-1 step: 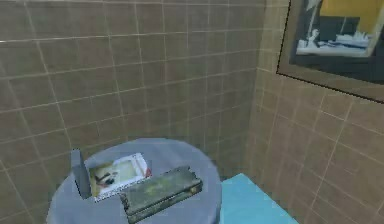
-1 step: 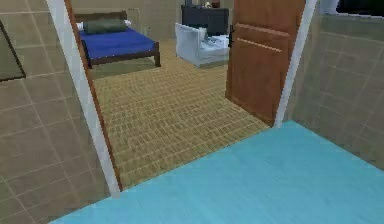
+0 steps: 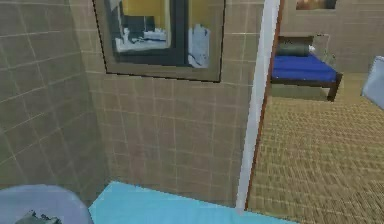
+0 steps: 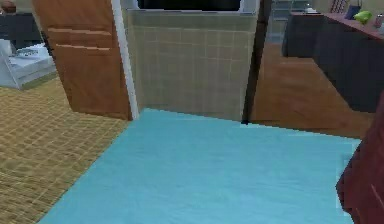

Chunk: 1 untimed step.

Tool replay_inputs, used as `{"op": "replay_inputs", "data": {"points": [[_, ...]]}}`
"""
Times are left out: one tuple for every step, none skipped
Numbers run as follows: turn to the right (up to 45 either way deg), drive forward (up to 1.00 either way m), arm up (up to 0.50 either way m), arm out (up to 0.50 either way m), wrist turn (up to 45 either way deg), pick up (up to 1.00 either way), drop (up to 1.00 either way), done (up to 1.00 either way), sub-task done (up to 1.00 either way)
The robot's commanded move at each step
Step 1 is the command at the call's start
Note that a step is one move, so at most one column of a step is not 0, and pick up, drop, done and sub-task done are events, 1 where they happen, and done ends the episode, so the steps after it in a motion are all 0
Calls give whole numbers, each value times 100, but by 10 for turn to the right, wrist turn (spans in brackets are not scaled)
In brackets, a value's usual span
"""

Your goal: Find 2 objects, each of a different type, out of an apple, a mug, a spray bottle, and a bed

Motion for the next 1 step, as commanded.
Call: {"op": "replay_inputs", "data": {"points": [[450,0,0,0,0,0,0,0,0]]}}
